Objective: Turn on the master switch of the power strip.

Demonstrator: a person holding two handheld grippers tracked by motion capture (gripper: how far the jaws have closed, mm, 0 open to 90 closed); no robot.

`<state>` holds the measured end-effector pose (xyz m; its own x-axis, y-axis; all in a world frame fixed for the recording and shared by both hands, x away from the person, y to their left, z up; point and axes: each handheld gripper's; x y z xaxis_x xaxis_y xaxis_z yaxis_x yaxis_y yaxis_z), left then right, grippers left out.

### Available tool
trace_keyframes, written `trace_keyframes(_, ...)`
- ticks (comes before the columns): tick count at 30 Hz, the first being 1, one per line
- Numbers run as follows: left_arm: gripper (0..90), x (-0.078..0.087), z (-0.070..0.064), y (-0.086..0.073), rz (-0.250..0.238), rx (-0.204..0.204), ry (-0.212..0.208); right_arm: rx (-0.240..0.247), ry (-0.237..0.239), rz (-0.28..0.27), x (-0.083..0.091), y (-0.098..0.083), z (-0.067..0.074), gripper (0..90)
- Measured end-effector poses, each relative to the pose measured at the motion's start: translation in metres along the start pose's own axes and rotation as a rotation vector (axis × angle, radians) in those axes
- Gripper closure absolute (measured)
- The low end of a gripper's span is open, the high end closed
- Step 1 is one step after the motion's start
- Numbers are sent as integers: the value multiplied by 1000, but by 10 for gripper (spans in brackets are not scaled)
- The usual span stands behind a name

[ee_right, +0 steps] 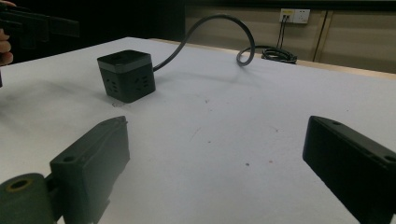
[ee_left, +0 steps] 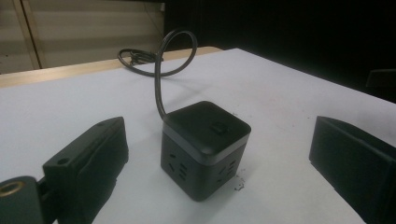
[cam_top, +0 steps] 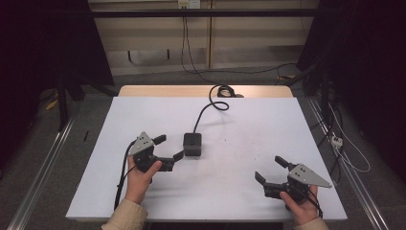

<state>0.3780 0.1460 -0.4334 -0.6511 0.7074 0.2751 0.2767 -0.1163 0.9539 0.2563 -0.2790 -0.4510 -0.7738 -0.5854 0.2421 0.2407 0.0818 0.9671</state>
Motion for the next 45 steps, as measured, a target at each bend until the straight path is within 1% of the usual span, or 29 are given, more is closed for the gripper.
trace_keyframes(11,41,-8,-2,2,4,1,-8,2,2,0,0,0,0,66)
trace_keyframes(20,40,-15,-4,4,8,4,-27,3,3,0,0,0,0,66)
trace_keyframes(26,43,-18,-4,4,12,15,-21,2,2,0,0,0,0,66)
trace_keyframes(31,54,-19,-3,5,6,16,-18,1,3,0,0,0,0,66)
trace_keyframes(33,62,-19,-3,6,1,20,-17,2,3,0,0,0,0,67)
trace_keyframes(44,135,-25,-3,8,2,-6,-12,2,0,-2,0,0,0,67)
trace_keyframes(45,148,-25,-4,9,-1,-2,-8,2,0,-3,0,0,0,67)
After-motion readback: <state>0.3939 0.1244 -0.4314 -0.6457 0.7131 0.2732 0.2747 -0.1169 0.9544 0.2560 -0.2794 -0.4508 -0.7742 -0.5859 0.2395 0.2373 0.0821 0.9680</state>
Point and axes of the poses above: each handheld gripper's, and its own axes: x roughly backward along the jaws, y roughly out of its top, z roughly to its left, and after that the axes turned 7 degrees about y, right-handed
